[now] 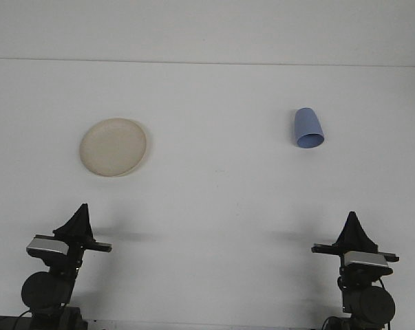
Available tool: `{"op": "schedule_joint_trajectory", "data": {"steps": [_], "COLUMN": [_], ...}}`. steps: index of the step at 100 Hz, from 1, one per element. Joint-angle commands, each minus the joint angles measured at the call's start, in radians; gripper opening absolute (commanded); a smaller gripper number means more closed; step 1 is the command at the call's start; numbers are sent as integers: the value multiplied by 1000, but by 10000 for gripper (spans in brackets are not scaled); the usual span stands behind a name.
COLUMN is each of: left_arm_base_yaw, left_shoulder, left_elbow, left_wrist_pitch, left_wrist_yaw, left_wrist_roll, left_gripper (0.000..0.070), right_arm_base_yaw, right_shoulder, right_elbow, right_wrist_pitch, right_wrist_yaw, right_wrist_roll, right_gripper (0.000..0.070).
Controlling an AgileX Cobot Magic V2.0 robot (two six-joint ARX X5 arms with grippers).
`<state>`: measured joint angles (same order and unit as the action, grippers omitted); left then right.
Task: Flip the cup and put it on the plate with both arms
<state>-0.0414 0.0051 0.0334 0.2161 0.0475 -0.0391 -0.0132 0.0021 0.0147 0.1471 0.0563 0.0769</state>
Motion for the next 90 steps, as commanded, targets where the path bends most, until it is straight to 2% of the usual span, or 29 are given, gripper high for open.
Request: {"op": "schedule_joint_trajectory", "data": {"steps": [1, 25, 40, 58, 90], "left_arm_base_yaw": [2, 2, 2, 2, 2], "left_shoulder": [-2, -2, -2, -2, -2], "left_elbow": [-19, -19, -19, -19, -19], "left_wrist_pitch": [10, 10, 10, 10, 10], "left_wrist_yaw": [-3, -3, -3, -3, -3], "left_wrist_roll": [8, 8, 8, 8, 8], "left_gripper": [11, 12, 11, 12, 12], "right_arm_base_yaw": [1, 1, 1, 1, 1], "right_shoulder": [-1, -1, 2, 87, 399], "right_elbow": [-2, 6, 82, 271, 695], "right_wrist_pitch": [10, 6, -76, -293, -671], "right_wrist_yaw": [0, -13, -32, -31, -31], "right_wrist_roll": [2, 2, 2, 2, 2], "right_gripper": [3, 3, 4, 4, 4]}}
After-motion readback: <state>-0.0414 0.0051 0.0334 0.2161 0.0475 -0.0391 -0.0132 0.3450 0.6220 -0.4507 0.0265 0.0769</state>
